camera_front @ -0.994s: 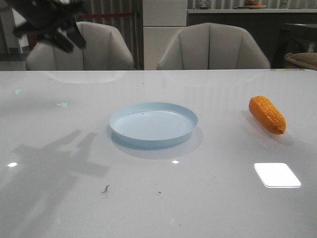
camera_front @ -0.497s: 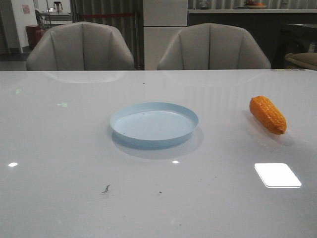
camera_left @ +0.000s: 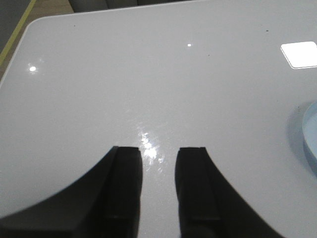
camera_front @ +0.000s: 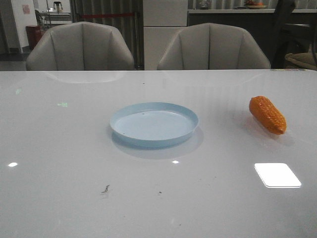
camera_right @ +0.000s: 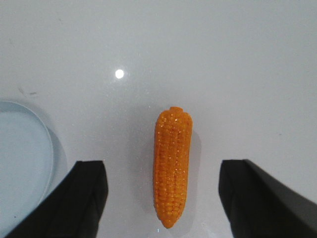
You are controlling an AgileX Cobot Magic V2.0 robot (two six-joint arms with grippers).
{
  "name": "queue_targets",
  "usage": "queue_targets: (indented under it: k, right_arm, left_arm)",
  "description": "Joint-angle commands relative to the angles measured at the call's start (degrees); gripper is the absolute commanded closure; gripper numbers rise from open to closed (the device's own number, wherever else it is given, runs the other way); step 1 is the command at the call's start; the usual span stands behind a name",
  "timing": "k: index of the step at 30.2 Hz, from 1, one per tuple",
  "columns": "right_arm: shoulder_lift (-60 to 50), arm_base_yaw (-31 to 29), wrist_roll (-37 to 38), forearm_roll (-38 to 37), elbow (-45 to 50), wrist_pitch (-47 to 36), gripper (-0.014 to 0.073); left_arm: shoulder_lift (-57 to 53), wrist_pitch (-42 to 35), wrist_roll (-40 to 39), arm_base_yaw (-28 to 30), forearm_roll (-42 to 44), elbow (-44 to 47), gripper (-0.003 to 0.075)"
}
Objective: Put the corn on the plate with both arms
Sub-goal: 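Lower the right gripper over the orange corn and close on it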
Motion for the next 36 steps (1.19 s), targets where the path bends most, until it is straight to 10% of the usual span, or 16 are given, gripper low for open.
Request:
queue_targets:
  k: [1,28,36]
  right_arm:
    - [4.7,0.0,-0.1,-0.1,-8.0,4.9,0.0011]
    - [25.7,0.0,-0.1,0.0,-21.8,16.2,0.0017]
    - [25.7,0.0,-0.1,0.0,-21.8,15.6,0.0202]
  left_arm:
    - [-1.3,-4.4,-0.1,0.1,-1.0,-1.4,0.0449]
    - [-1.3,-4.5,-0.1,0.1,-1.0,-1.4,0.0449]
    - [-1.3,-4.5,-0.1,0.1,-1.0,-1.4,0.0449]
